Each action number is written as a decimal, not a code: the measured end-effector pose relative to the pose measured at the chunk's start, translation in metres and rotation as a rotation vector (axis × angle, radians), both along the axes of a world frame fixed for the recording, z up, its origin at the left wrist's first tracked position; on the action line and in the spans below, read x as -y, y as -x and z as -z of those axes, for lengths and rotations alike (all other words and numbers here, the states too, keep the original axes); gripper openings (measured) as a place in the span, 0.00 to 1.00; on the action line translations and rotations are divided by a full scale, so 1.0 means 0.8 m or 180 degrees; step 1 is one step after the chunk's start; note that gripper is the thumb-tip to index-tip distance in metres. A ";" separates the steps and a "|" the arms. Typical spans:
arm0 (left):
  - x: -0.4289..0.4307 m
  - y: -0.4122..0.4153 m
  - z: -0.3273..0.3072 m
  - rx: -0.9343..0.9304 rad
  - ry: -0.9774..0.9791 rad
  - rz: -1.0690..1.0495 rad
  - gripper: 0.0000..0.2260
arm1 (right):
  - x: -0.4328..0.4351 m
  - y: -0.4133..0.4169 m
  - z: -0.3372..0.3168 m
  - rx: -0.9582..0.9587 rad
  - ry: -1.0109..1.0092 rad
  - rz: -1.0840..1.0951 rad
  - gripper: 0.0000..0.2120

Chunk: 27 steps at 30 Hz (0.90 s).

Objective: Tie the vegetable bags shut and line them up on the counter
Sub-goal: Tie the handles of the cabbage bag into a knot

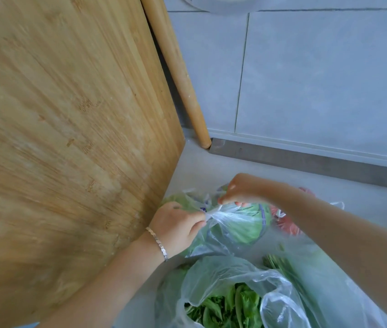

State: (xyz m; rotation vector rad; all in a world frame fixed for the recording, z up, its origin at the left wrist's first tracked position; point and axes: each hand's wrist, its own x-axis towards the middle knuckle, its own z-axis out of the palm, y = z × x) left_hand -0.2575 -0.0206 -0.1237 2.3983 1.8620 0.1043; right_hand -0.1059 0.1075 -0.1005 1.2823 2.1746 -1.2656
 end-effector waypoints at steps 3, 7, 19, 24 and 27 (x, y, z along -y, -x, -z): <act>-0.001 0.005 0.002 0.0089 -0.0136 0.0390 0.06 | -0.002 0.013 0.013 -0.0143 -0.0499 -0.0060 0.14; 0.002 0.000 0.023 -0.0251 0.0437 0.0864 0.11 | -0.005 0.032 0.045 0.0024 -0.0875 -0.0052 0.15; 0.005 0.001 0.070 0.0650 0.0632 0.0271 0.09 | -0.012 0.031 0.057 -0.0687 -0.0519 0.1437 0.19; -0.008 -0.001 0.038 0.2368 0.1146 -0.1738 0.16 | 0.026 -0.017 0.047 -0.1559 0.0276 0.2460 0.16; -0.011 0.007 0.025 0.4757 0.1438 -0.3315 0.25 | 0.061 -0.034 0.061 -0.1756 0.0619 0.2902 0.14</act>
